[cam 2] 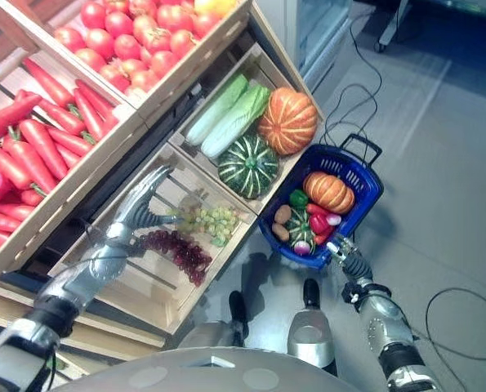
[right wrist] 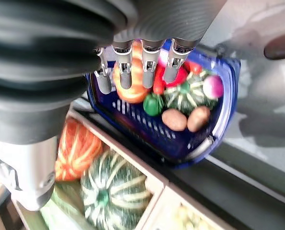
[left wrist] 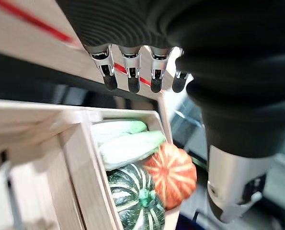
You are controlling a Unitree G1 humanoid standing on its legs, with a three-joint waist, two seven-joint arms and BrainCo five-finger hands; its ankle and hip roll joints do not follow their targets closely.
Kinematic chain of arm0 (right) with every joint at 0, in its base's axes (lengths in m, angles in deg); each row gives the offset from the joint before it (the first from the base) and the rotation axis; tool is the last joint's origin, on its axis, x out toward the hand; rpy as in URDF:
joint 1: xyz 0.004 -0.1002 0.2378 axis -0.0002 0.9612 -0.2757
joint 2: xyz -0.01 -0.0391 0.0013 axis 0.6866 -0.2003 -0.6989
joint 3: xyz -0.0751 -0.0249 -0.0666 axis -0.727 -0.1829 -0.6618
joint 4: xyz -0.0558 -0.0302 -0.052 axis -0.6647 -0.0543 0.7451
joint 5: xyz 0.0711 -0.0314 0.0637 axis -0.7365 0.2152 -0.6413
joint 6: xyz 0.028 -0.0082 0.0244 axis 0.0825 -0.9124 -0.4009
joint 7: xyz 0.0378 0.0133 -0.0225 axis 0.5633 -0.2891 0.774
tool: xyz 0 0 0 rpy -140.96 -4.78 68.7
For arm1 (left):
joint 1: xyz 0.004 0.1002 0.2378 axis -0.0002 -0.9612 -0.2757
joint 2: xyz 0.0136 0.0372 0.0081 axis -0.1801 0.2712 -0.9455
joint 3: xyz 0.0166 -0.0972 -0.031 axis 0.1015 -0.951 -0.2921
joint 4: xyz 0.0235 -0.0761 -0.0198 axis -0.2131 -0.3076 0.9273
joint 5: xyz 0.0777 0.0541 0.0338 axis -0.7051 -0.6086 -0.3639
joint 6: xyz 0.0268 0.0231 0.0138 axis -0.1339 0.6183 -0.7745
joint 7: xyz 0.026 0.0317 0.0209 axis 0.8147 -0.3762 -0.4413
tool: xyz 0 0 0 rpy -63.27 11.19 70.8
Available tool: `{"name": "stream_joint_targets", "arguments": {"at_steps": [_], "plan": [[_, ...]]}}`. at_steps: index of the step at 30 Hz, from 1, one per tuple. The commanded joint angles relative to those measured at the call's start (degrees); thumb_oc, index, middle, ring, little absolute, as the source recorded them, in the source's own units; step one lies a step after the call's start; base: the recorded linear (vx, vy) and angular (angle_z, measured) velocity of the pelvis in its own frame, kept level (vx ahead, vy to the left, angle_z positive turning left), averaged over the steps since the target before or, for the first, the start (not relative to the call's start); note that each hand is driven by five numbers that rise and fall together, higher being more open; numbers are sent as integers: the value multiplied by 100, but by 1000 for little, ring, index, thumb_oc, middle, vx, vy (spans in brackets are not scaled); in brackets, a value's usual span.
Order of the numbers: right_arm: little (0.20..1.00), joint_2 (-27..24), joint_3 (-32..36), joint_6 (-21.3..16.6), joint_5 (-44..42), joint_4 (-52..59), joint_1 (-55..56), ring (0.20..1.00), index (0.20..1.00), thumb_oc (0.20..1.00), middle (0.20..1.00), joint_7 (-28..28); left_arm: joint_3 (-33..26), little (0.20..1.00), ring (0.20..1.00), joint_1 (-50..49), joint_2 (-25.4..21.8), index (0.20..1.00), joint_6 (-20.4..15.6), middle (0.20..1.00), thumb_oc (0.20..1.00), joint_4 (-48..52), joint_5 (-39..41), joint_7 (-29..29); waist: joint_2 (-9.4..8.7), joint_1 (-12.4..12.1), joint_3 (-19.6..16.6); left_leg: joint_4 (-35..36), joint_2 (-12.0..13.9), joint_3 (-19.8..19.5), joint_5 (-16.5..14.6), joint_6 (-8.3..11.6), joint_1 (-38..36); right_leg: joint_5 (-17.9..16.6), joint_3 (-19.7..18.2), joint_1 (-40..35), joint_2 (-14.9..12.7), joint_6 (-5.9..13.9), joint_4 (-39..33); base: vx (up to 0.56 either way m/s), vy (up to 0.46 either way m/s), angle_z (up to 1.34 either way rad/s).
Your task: Pick up fruits and vegetables into the basket
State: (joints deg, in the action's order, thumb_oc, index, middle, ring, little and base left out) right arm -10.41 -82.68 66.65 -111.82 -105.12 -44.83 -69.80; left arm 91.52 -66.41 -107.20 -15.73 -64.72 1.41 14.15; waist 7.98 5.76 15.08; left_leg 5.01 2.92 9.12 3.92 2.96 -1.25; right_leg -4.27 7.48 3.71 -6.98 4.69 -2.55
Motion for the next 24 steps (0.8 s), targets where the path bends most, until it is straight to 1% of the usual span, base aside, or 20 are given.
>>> {"name": "stream_joint_targets", "arguments": {"at_steps": [1, 3, 4, 5, 6, 8, 9, 12, 13, 14, 15, 17, 18, 20, 24], "plan": [[1000, -112, -32, -392, -330, 435, -208, 1000, 1000, 1000, 1000, -37, 259, 1000, 1000, 494, -321, 1000, 496, 1000, 1000, -49, -1118, -954, -218, 164, 132, -869, -256, -163, -194, -122, 647, 468, 3, 620, -181, -96, 1283, -85, 21, -6], [1000, -148, -79, -426, -384, 476, -276, 1000, 1000, 1000, 1000, -15, 431, 1000, 1000, 698, -426, 1000, 612, 1000, 1000, -98, -1472, -1191, -217, 188, 206, -930, -259, -122, -188, -120, 743, 458, 4, 726, -204, -90, 1333, -64, 4, -9], [1000, -148, -78, -427, -385, 475, -278, 1000, 1000, 1000, 1000, -16, 434, 1000, 1000, 701, -425, 1000, 612, 1000, 1000, -102, -1476, -1196, -218, 186, 205, -932, -259, -121, -188, -120, 746, 458, 3, 729, -205, -90, 1334, -72, -10, -9], [1000, -215, -133, -463, -469, 450, -393, 1000, 1000, 1000, 1000, -18, 613, 1000, 1000, 935, -558, 1000, 727, 1000, 1000, -154, -1844, -1351, -227, 214, 284, -938, -258, -93, -169, -119, 827, 398, -5, 797, -216, -75, 1288, -68, -9, -3], [1000, -222, -145, -474, -490, 440, -424, 1000, 1000, 1000, 1000, -12, 665, 1000, 1000, 999, -587, 1000, 766, 1000, 1000, -167, -1905, -1335, -230, 210, 301, -933, -252, -79, -167, -119, 841, 384, -8, 810, -217, -73, 1272, -109, -12, -3], [1000, -259, -205, -520, -564, 438, -545, 1000, 1000, 1000, 1000, 32, 905, 1000, 1000, 1256, -735, 1000, 848, 1000, 1000, -168, -1862, -1127, -235, 234, 391, -899, -242, -47, -143, -120, 893, 335, -30, 863, -211, -57, 1227, -80, -7, -6], [1000, -283, -247, -536, -651, 450, -629, 1000, 1000, 1000, 1000, 54, 1046, 1000, 1000, 1397, -781, 1000, 862, 1000, 1000, -204, -1753, -911, -236, 252, 447, -892, -235, -30, -129, -119, 934, 314, -55, 906, -199, -56, 1218, -89, -2, -8], [1000, -371, -315, -556, -793, 469, -871, 1000, 1000, 1000, 1000, 97, 1486, 1000, 1000, 1743, -824, 1000, 1199, 1000, 1000, -391, -1510, -161, -231, 299, 593, -928, -217, 15, -80, -101, 1081, 259, -102, 1034, -183, -52, 1232, -88, 2, -11], [1000, -413, -338, -550, -838, 478, -949, 1000, 1000, 1000, 1000, 114, 1614, 1000, 1000, 1826, -843, 1000, 1312, 1000, 1000, -470, -1482, -71, -230, 310, 636, -941, -216, 24, -71, -96, 1120, 241, -111, 1070, -179, -49, 1231, -61, 0, -10], [1000, -450, -348, -541, -878, 484, -1005, 1000, 1000, 1000, 1000, 118, 1693, 1000, 1000, 1893, -864, 1000, 1389, 1000, 1000, -526, -1474, -11, -231, 312, 663, -948, -212, 33, -68, -93, 1141, 234, -114, 1089, -175, -47, 1231, -50, -4, -3], [1000, -478, -367, -543, -903, 495, -1065, 1000, 1000, 1000, 1000, 131, 1782, 1000, 1000, 1955, -882, 1000, 1539, 1000, 1000, -587, -1466, 11, -233, 319, 692, -959, -207, 45, -63, -91, 1168, 225, -119, 1110, -173, -42, 1231, -40, -9, -1], [1000, -509, -404, -557, -956, 504, -1180, 1000, 1000, 1000, 1000, 169, 1900, 1000, 1000, 2066, -880, 1000, 1665, 1000, 1000, -750, -1348, -127, -249, 321, 747, -976, -194, 58, -52, -85, 1224, 214, -126, 1158, -166, -43, 1239, -40, -19, -4], [1000, -518, -420, -586, -996, 547, -1234, 1000, 1000, 1000, 1000, 205, 1898, 1000, 1000, 2113, -845, 1000, 1820, 1000, 1000, -796, -1280, -118, -261, 315, 786, -1001, -190, 69, -45, -86, 1281, 206, -124, 1204, -164, -45, 1250, -43, -28, -2], [1000, -528, -446, -601, -1027, 630, -1308, 1000, 1000, 1000, 1000, 275, 1888, 1000, 1000, 2169, -802, 1000, 1928, 1000, 1000, -908, -1275, -201, -281, 311, 831, -1033, -191, 77, -32, -80, 1365, 199, -118, 1272, -153, -52, 1272, -57, -34, 1], [1000, -510, -472, -620, -1081, 745, -1478, 1000, 1000, 1000, 1000, 376, 1868, 1000, 1000, 2331, -703, 1000, 2141, 1000, 1000, -1168, -1330, -106, -336, 301, 912, -1124, -181, 82, -6, -70, 1568, 178, -128, 1446, -123, -57, 1342, -63, -49, 1]]}}
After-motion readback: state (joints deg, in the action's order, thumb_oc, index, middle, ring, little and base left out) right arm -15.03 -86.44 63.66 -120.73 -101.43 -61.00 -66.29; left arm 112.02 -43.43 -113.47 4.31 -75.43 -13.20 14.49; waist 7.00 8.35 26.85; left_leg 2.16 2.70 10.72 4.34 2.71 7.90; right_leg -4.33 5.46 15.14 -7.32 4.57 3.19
